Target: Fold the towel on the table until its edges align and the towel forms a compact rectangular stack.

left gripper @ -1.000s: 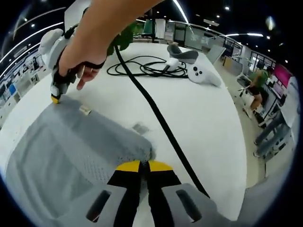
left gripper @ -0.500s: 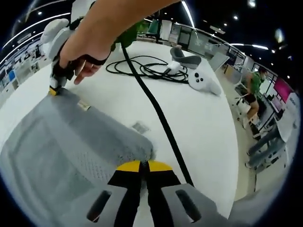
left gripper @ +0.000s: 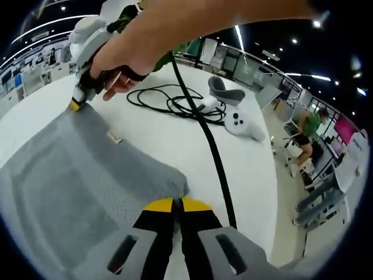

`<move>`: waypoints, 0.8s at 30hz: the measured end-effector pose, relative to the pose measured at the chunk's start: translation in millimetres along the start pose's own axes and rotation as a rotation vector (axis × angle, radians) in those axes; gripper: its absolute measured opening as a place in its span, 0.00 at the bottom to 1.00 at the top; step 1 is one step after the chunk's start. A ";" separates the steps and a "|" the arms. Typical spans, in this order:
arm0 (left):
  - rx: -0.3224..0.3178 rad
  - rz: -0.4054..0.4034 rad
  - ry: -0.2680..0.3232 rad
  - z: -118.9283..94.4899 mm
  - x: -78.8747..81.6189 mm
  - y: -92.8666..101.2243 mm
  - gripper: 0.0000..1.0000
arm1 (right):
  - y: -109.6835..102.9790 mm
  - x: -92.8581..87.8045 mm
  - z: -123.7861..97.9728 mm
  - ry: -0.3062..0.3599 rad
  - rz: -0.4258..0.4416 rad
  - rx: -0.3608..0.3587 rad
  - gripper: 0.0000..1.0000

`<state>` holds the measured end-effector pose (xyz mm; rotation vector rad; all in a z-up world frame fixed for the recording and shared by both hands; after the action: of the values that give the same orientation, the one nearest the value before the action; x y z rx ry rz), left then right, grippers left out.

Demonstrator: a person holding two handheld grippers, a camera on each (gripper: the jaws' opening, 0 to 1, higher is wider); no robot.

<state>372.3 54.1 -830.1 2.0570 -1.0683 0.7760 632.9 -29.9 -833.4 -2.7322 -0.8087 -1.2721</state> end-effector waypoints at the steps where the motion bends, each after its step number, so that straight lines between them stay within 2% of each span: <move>1: 0.003 -0.002 0.006 -1.1 1.8 -0.4 0.02 | 2.0 3.3 -4.1 0.003 -0.002 0.001 0.02; 3: 0.029 0.016 0.015 -3.2 5.5 -2.2 0.02 | 4.9 6.0 -4.7 0.011 -0.026 -0.002 0.02; 5: 0.028 0.009 0.021 -4.6 8.3 -1.9 0.02 | 7.8 9.0 -9.8 0.011 -0.044 -0.007 0.02; 8: 0.037 0.046 0.059 -11.4 21.0 1.1 0.02 | 10.8 14.9 -17.2 0.019 -0.066 -0.017 0.02; 12: 0.044 0.024 0.104 -21.3 35.1 -0.1 0.02 | 18.4 25.8 -24.1 0.036 -0.097 -0.022 0.02; 17: 0.062 0.022 0.145 -33.8 47.7 -2.8 0.02 | 24.2 36.3 -32.2 0.057 -0.085 -0.023 0.02; 24: 0.077 0.054 0.191 -52.2 63.1 3.1 0.02 | 26.9 52.6 -47.1 0.087 -0.089 -0.023 0.02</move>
<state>390.2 65.6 -751.0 1.9783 -1.0040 1.0336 640.1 -40.6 -758.9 -2.6641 -0.9224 -1.4147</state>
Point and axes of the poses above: the point that each gripper's makers call its tool centre point, and the gripper's own axes: z roughly forward along the fingers, y roughly to its right, x roughly out of its top, the point moved 8 cm from there along -z, roughly backward along the fingers, and after that the axes turned 9 degrees about -x, right-handed, at the moved point
